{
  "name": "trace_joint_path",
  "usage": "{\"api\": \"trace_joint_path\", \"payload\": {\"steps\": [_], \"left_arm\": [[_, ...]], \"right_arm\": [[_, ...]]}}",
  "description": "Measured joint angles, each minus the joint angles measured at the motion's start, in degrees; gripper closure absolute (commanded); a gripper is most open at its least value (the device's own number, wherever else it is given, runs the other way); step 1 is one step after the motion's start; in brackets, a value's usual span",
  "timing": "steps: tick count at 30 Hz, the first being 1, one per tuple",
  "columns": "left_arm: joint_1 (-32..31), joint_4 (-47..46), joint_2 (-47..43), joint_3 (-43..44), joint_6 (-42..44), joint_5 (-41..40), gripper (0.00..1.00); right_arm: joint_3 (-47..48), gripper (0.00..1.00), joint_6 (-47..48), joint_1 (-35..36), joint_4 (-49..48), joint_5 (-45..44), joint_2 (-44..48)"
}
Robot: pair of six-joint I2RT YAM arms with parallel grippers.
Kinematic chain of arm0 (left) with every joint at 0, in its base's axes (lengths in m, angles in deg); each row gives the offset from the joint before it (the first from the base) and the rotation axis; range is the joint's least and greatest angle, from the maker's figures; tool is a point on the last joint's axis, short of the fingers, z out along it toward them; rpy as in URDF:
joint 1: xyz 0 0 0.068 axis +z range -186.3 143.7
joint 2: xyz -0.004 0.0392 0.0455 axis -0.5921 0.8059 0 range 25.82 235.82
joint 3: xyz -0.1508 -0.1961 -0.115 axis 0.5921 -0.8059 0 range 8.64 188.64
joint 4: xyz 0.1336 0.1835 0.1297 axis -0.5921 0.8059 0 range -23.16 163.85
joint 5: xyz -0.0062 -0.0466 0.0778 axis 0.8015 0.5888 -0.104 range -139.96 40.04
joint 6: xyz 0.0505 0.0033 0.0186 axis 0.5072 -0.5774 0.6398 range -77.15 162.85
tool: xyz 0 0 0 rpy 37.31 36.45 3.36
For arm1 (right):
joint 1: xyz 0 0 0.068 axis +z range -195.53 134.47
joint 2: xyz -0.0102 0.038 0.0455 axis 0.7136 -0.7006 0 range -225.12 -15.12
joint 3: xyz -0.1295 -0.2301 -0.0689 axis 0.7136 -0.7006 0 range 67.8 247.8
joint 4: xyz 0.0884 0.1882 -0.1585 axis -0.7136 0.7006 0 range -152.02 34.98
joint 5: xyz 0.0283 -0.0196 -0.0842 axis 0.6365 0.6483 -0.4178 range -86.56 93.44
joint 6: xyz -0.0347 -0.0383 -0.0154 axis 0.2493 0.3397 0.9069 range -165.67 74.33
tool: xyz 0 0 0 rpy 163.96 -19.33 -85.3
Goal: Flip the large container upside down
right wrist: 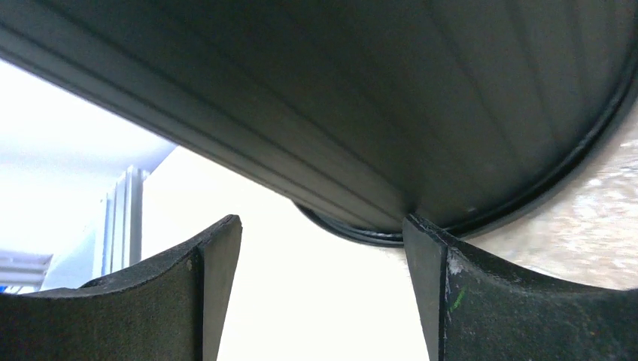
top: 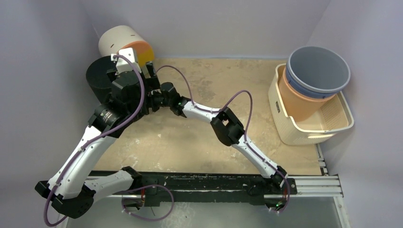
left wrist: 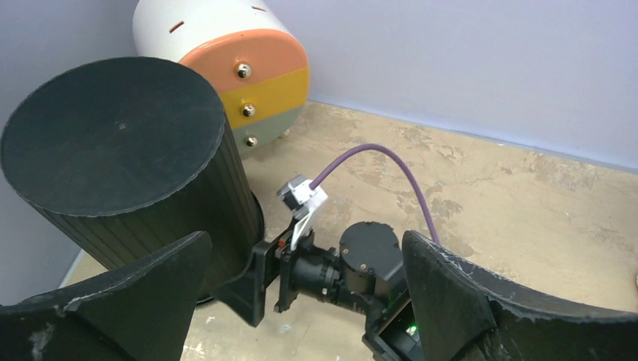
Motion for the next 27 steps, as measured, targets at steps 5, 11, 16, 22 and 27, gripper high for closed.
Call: {"api": "trace_joint_path", "payload": {"steps": [5, 11, 16, 22, 27], "left_arm": [[0.00, -0.20, 0.00, -0.20, 0.02, 0.00, 0.06], [0.00, -0.44, 0.44, -1.29, 0.07, 0.13, 0.06], [0.00, -1.27, 1.92, -1.29, 0.07, 1.57, 0.06], [0.00, -1.68, 3.39, -1.49, -0.11, 2.80, 0.06], [0.00, -5.01, 5.40, -4.42, -2.82, 2.91, 0.06]], "right_arm": [[2.36, 0.19, 0.00, 0.96, -0.24, 3.43, -1.66], [0.39, 0.17, 0.96, 0.52, -3.13, 6.19, -1.62], [-17.20, 0.11, 1.99, -0.33, -6.21, 3.37, 6.40], [-37.88, 0.04, 2.82, -3.23, -10.21, -5.70, 21.68], [-51.10, 0.01, 3.67, -7.96, -10.91, -18.25, 37.31]]}}
